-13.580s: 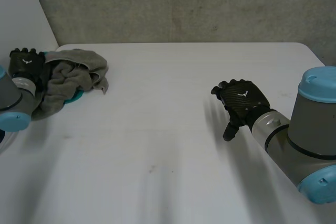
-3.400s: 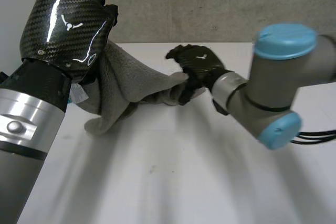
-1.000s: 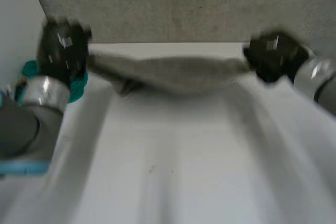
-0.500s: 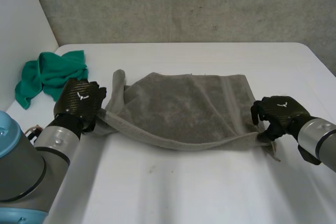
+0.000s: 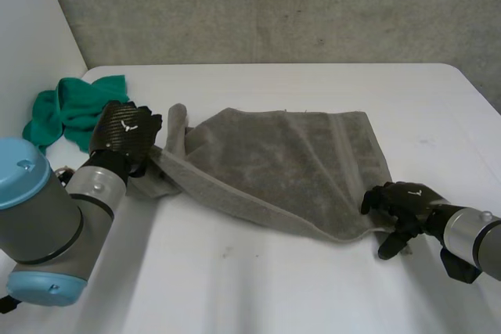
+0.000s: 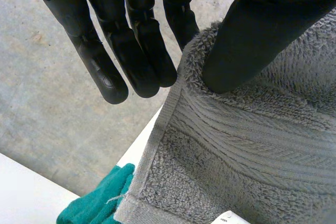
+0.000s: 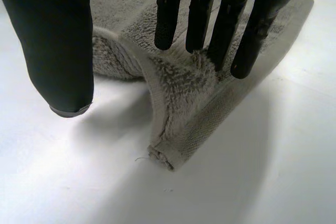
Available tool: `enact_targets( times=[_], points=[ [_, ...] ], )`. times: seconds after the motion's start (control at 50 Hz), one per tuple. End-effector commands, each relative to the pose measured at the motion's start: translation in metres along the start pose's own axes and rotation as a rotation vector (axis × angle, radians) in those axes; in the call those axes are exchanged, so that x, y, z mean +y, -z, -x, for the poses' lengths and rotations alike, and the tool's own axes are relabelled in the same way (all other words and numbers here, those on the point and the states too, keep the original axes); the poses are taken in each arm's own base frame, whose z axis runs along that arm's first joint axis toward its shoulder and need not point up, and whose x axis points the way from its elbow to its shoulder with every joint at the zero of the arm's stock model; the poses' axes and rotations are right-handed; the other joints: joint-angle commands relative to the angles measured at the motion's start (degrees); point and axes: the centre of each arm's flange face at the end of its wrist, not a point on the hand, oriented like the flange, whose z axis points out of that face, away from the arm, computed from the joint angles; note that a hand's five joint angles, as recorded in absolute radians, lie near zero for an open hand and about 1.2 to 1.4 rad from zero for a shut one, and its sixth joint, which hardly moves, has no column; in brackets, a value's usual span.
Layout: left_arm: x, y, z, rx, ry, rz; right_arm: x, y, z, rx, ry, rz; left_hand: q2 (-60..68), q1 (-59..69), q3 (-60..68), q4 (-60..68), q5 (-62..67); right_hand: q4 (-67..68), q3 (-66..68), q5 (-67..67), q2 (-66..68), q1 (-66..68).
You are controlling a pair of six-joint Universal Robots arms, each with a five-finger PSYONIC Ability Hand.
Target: Fold the laundry.
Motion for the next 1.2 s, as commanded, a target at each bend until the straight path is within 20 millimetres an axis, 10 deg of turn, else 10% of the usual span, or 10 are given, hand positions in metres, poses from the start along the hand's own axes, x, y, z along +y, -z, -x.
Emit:
enact_targets(
  times=[0.02, 0.12, 0.24, 0.38, 0.86, 1.02, 1.2],
  points=[
    [0.001, -0.002, -0.001, 0.003, 0.003, 0.004, -0.001, -0.016, -0.008, 0.041, 0.068, -0.102, 11.12, 14.03, 11.54, 11.12, 13.99, 37.84, 38.02, 38.01, 37.40, 40.95],
    [0.008, 0.005, -0.007, 0.033, 0.002, 0.044, -0.007, -0.025, -0.018, 0.093, 0.162, -0.120, 8.14, 11.05, 8.56, 8.15, 11.02, 49.88, 50.06, 50.05, 49.44, 52.99],
    [0.020, 0.027, -0.015, 0.118, 0.002, 0.166, -0.012, -0.021, -0.029, 0.177, 0.277, -0.103, -39.74, -36.83, -39.32, -39.74, -36.87, 49.88, 50.06, 50.05, 49.44, 52.99],
    [0.025, 0.040, -0.011, 0.171, 0.015, 0.231, -0.021, -0.010, -0.027, 0.200, 0.366, -0.123, -45.38, -42.47, -44.96, -45.37, -42.51, 49.88, 50.06, 50.05, 49.44, 52.99],
    [0.054, 0.030, 0.008, 0.219, 0.190, 0.312, -0.018, -0.010, -0.023, 0.186, 0.359, -0.118, -34.29, -31.38, -33.87, -34.29, -31.42, 49.88, 50.06, 50.05, 49.44, 52.99],
    [0.064, 0.031, 0.001, 0.244, 0.191, 0.355, -0.018, -0.009, -0.024, 0.192, 0.359, -0.114, 11.05, 13.96, 11.47, 11.05, 13.92, 49.88, 50.06, 50.05, 49.44, 52.99],
    [0.011, 0.057, 0.031, 0.180, 0.146, 0.256, -0.043, 0.040, -0.005, 0.134, 0.493, 0.000, 11.12, 14.03, 11.54, 11.12, 13.99, 49.88, 50.06, 50.05, 49.44, 52.99]
  ],
)
